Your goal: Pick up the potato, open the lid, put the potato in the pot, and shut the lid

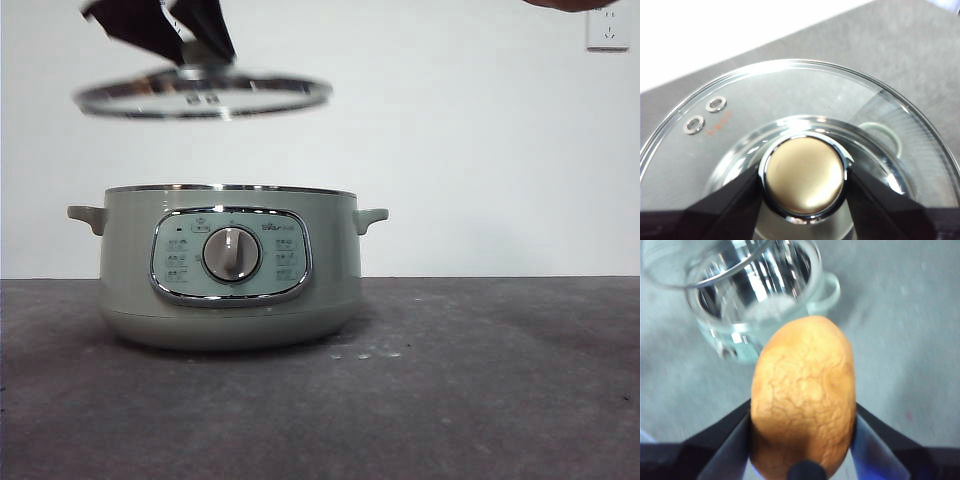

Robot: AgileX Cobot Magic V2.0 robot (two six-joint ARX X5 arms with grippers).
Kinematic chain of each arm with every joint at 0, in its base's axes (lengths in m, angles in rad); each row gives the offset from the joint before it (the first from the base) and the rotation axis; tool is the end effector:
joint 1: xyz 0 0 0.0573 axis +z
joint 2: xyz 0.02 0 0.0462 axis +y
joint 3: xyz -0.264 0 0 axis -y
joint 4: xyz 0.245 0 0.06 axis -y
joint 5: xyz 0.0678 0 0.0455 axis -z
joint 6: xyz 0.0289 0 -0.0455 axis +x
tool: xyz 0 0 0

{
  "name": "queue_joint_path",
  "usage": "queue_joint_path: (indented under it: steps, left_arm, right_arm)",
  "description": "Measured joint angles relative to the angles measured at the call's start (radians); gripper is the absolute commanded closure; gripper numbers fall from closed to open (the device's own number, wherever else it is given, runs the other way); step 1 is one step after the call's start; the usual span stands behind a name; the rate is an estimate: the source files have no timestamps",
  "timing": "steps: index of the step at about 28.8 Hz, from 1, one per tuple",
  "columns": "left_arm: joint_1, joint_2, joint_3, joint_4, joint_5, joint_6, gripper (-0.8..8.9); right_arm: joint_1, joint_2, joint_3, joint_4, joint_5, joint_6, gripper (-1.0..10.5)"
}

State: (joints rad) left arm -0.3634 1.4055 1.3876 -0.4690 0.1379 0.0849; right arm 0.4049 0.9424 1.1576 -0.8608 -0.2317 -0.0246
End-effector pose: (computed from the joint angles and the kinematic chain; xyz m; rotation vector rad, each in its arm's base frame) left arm 0.2863 -0.1131 0.3744 0.1368 0.4679 -0.5119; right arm 0.1518 0.0723 0.3703 -0.0797 0.6463 0.6221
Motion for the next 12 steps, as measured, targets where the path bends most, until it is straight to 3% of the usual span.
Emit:
queue_joint_path:
  steps: [3, 7, 12]
  left_arm:
    - [0.066, -0.099, 0.004, -0.111, 0.003, 0.000, 8.22]
    - [0.156, -0.145, 0.006, -0.212, 0.009, 0.000, 8.22]
    - [0.263, -0.194, -0.002, -0.296, 0.087, 0.000, 8.22]
  right_arm:
    - [0.005, 0.073, 0.000, 0.159, -0.098, 0.021, 9.6]
    - [0.045, 0.165, 0.007, 0.274, -0.109, 0.040, 9.6]
    - [0.100, 0.311, 0.071, 0.333, -0.108, 0.047, 9.6]
